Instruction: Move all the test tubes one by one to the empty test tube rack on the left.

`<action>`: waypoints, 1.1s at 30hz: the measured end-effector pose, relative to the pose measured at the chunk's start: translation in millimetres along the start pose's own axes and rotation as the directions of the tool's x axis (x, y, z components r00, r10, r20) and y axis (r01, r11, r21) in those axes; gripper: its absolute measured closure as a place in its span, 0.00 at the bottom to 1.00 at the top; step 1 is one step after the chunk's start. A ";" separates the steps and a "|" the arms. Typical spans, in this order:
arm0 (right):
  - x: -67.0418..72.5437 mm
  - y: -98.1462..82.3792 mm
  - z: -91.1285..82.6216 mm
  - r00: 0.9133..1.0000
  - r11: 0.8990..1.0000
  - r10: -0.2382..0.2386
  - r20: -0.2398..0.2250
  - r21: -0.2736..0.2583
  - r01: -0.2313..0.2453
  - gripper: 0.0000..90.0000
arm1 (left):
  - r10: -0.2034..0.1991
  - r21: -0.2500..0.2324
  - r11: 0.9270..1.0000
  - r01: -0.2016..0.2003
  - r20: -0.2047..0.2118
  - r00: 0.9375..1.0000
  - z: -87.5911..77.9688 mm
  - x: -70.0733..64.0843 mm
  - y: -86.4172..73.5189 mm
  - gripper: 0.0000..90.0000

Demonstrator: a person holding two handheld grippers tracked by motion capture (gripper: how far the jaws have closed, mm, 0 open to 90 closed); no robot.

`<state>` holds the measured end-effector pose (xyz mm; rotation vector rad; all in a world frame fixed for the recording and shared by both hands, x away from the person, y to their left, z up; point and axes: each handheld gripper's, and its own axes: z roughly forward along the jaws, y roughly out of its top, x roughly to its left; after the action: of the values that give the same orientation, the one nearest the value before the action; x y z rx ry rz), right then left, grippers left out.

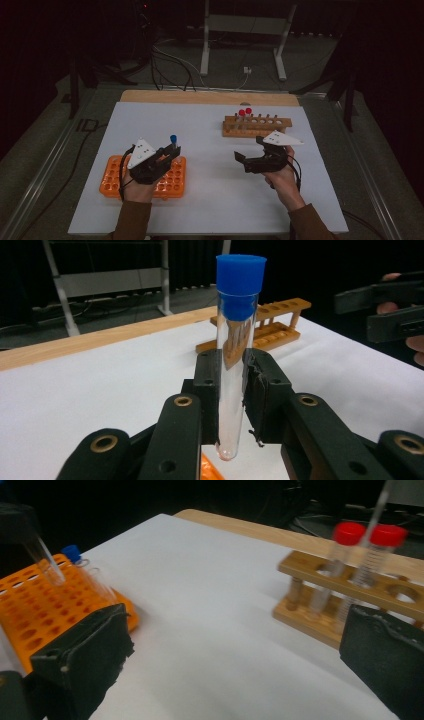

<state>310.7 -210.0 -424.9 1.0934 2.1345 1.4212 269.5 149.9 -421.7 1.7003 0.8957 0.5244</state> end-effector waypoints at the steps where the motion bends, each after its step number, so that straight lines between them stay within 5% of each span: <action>1: -2.0 -1.5 -1.9 1.000 1.000 0.002 0.007 -0.003 -0.002 0.00 | -0.004 0.001 1.000 0.004 -0.005 1.000 -1.2 1.4 0.0 0.86; 20: -21.3 -12.8 -22.6 0.997 0.998 0.053 0.063 -0.041 -0.050 0.00 | -0.018 0.012 1.000 0.020 -0.117 0.993 -15.8 23.7 -6.3 0.86; 33: -25.5 -13.4 -26.1 0.996 0.997 0.065 0.063 -0.056 -0.061 0.00 | -0.040 -0.002 0.999 0.041 -0.198 0.979 -17.1 34.9 -18.3 0.86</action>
<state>304.6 -248.2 -428.6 1.1798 2.0219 1.4425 273.0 190.0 -437.0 1.6478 1.0710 0.6742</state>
